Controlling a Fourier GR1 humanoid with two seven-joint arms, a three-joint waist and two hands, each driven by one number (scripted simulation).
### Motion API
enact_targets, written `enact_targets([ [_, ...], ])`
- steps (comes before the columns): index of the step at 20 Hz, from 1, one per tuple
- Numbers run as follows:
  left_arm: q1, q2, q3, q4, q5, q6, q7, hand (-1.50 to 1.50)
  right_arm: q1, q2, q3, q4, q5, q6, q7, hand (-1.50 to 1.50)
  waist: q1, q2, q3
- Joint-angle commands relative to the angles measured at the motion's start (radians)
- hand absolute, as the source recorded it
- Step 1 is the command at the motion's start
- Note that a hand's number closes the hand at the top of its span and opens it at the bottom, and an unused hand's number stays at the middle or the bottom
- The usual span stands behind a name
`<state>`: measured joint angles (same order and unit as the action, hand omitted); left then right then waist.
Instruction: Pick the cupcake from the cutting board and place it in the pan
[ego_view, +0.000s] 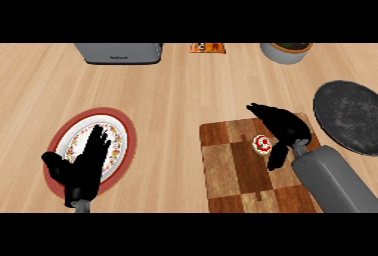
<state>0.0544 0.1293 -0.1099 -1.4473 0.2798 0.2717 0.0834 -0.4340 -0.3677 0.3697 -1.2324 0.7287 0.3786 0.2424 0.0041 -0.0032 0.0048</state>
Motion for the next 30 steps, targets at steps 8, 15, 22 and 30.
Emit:
enact_targets([
  [8,0.02,-0.02,0.007,0.003,-0.029,0.0,0.021,0.0,0.006,0.033,0.002,0.117,0.11,-0.115,-0.269,1.5,0.001,0.004,-0.005],
  [15,-0.029,-0.052,0.027,0.063,-0.059,-0.004,-0.003,0.0,0.056,0.05,-0.042,0.087,0.186,-0.121,-0.279,1.5,-0.005,0.003,-0.005],
  [22,0.022,-0.003,0.077,0.031,-0.009,-0.043,0.001,0.0,0.557,-0.079,0.126,-0.306,0.256,-0.242,-0.272,1.5,-0.033,-0.003,-0.006],
  [30,0.033,-0.001,0.082,0.029,-0.016,-0.052,0.004,0.0,0.755,-0.184,0.033,-0.636,0.329,-0.503,-0.307,1.5,-0.033,-0.003,-0.005],
])
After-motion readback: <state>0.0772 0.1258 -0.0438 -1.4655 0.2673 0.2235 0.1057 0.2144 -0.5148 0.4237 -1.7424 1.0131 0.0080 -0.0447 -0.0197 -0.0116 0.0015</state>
